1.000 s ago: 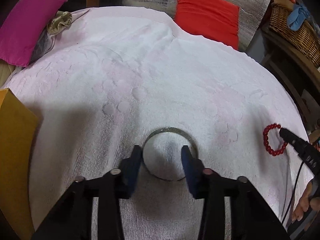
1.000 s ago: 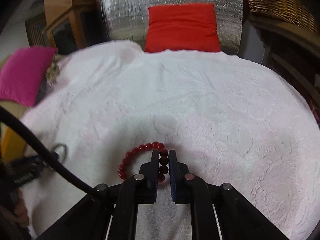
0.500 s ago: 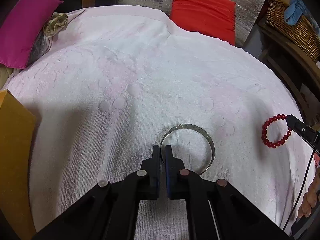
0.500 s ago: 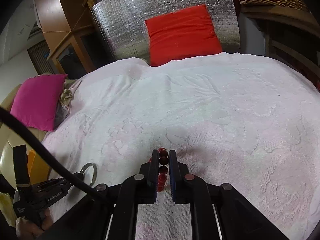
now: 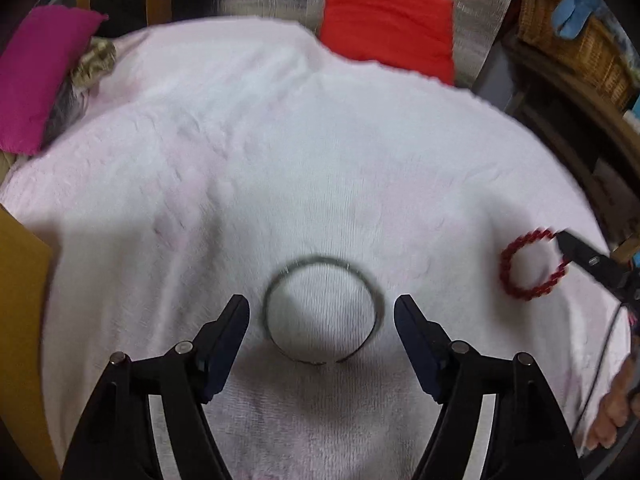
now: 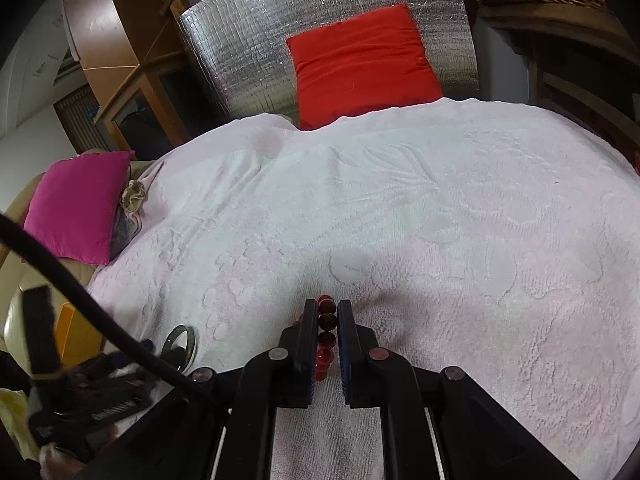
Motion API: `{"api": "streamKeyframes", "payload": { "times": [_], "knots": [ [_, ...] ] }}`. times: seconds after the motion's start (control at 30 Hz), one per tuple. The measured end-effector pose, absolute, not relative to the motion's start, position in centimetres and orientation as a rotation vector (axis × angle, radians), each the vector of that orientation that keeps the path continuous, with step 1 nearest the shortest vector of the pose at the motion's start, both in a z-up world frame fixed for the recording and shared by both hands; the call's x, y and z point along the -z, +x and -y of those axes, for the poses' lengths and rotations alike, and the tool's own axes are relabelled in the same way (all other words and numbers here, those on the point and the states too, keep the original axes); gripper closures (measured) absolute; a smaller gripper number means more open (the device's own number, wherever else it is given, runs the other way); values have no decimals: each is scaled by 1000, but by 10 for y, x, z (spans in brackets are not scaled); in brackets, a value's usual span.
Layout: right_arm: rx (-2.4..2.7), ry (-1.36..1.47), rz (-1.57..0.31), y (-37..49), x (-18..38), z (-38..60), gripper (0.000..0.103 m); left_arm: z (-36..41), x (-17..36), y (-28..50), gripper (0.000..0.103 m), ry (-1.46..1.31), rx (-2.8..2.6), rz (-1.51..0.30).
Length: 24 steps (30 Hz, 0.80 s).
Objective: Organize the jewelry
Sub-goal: 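Grasp the red bracelet with the right tool while the left tool grasps the metal bangle, then carry the red bracelet and bangle over the orange box and open both tools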
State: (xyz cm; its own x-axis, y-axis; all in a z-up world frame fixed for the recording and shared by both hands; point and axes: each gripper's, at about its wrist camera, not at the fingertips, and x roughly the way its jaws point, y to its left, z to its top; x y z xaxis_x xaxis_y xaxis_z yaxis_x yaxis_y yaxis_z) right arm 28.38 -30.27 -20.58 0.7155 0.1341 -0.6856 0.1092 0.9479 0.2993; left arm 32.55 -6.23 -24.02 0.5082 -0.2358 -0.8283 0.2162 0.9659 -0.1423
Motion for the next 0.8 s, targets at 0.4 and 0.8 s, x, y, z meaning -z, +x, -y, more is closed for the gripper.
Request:
{"api": "streamKeyframes", "payload": {
  "times": [0.4, 0.8],
  "knots": [
    [-30, 332, -759, 280, 201, 299, 93, 66, 223, 316, 41, -21, 249, -928],
    [-133, 267, -668, 238, 173, 259, 93, 19, 130, 181, 41, 11, 132, -705]
  ]
}}
